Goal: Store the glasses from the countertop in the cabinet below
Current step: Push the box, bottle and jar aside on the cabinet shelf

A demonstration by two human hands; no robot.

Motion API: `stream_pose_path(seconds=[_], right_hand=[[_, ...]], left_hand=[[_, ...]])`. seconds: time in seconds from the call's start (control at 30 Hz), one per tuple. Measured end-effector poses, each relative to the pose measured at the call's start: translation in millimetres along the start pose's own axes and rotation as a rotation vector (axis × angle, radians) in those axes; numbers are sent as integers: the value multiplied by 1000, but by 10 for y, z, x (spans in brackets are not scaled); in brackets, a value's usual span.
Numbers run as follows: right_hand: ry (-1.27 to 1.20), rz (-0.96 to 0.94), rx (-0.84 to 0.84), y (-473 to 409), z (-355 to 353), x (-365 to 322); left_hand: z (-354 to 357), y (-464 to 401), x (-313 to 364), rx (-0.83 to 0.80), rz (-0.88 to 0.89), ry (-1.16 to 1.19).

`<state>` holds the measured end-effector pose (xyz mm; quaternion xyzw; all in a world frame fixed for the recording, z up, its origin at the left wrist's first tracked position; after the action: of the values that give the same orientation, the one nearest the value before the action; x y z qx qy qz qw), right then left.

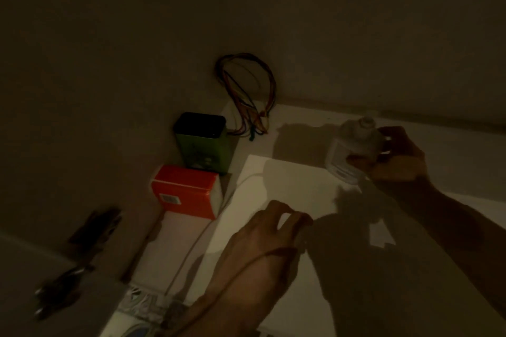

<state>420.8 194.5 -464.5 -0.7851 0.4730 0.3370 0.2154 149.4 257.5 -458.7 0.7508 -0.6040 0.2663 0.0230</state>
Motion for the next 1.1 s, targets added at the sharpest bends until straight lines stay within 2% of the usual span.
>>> stream_pose_path(seconds=[0.13, 0.2, 0.23, 0.33, 0.4, 0.47, 0.6, 0.63, 0.7, 0.73, 0.83, 0.87, 0.9, 1.03, 1.1], right_hand=[[-170, -230, -86, 569, -17, -166], [-124, -299, -111, 859, 31, -256], [-102, -273, -153, 992, 63, -328], [-95, -240, -265, 1314, 217, -590], [-165, -210, -357, 1490, 426, -763], [-253, -136, -427, 1590, 702, -841], [-263, -113, -401, 1717, 1101, -1111], [-255, -114, -389, 1737, 1149, -1164], [-219, -107, -391, 1783, 1233, -1238], [-212, -104, -404, 1806, 1267, -1267], [-190, -115, -441, 1858, 1346, -1357], [-174, -119, -442, 1857, 1365, -1377], [-166, -116, -449, 1853, 1381, -1390], [-352, -7, -576, 1913, 1476, -1383], [-361, 14, -532, 1944, 1485, -1340]], left_hand=[[-393, 543, -322, 18, -143, -79], [-450, 775, -508, 5, -205, -131], [-479, 867, -566, 44, -242, -94], [-491, 1040, -670, 214, -488, 349], [-449, 1127, -730, 283, -599, 490], [-487, 1139, -786, 214, -626, 400], [-694, 1087, -800, 14, -503, -174], [-672, 1056, -773, -66, -425, -333], [-631, 1018, -720, -167, -391, -473], [-627, 999, -711, -206, -422, -494], [-666, 1026, -710, -141, -447, -463], [-679, 1025, -699, -221, -442, -495], [-695, 1029, -669, -233, -415, -501], [-704, 1073, -609, -109, -321, -516], [-712, 1069, -605, -66, -290, -522]])
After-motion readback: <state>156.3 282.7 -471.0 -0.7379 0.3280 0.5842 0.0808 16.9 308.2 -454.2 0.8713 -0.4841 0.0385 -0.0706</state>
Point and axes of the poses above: each hand's wrist, its own y-axis away from the middle knuckle, its own z-axis out of the palm, x = y × z, the point moved 5 cm from there along -y, towards the middle knuckle, and after that the axes turned 7 degrees about z, right-handed, at the moved point
